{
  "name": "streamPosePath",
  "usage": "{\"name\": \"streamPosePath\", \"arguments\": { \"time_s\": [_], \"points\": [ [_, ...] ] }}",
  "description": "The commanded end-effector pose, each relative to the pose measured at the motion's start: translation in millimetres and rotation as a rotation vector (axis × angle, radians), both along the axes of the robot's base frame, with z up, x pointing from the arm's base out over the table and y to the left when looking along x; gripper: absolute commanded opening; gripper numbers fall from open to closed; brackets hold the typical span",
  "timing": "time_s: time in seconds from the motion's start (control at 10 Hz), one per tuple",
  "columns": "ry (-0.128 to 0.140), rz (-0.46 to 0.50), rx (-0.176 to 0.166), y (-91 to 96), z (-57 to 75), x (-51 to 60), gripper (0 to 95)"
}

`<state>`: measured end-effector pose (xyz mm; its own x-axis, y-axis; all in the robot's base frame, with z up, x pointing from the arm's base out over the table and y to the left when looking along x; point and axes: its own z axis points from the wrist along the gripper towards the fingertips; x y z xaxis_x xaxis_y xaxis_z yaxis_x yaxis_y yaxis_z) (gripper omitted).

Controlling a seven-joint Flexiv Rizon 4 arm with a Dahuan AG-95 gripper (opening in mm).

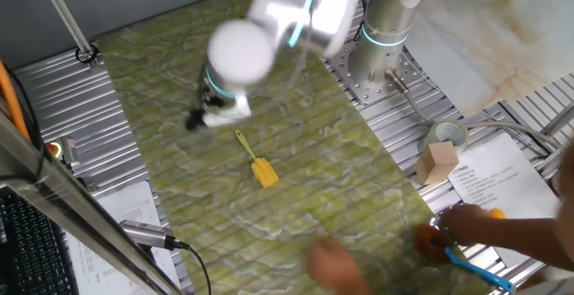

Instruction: Scrub the table with a brush

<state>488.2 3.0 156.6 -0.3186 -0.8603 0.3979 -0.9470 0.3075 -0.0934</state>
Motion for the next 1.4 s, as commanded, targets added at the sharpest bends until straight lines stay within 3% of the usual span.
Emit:
{"name": "streamPosePath", "arguments": {
  "time_s": [0.1, 0.2, 0.3, 0.5, 0.7, 0.9, 1.0, 1.2, 1.3, 1.4],
  "points": [
    [-0.148, -0.511, 0.213, -6.9, 13.1, 14.5, 0.0],
    [-0.158, -0.586, 0.253, -6.8, 12.9, 15.3, 0.0],
    [-0.164, -0.703, 0.32, -5.5, 14.1, 18.6, 0.0],
    [-0.171, -0.805, 0.341, -0.9, 17.4, 29.1, 0.0],
    [-0.186, -0.874, 0.331, 0.4, 17.7, 31.3, 0.0],
    [-0.218, -1.059, 0.348, 0.4, 17.7, 31.3, 0.0],
    [-0.268, -1.2, 0.346, 0.4, 17.7, 31.3, 0.0],
    [-0.339, -1.365, 0.35, 0.4, 17.7, 31.3, 0.0],
    [-0.347, -1.371, 0.356, -0.7, 17.3, 30.8, 0.0],
    [-0.338, -1.342, 0.354, -12.4, 16.2, 30.4, 0.0]
  ]
}}
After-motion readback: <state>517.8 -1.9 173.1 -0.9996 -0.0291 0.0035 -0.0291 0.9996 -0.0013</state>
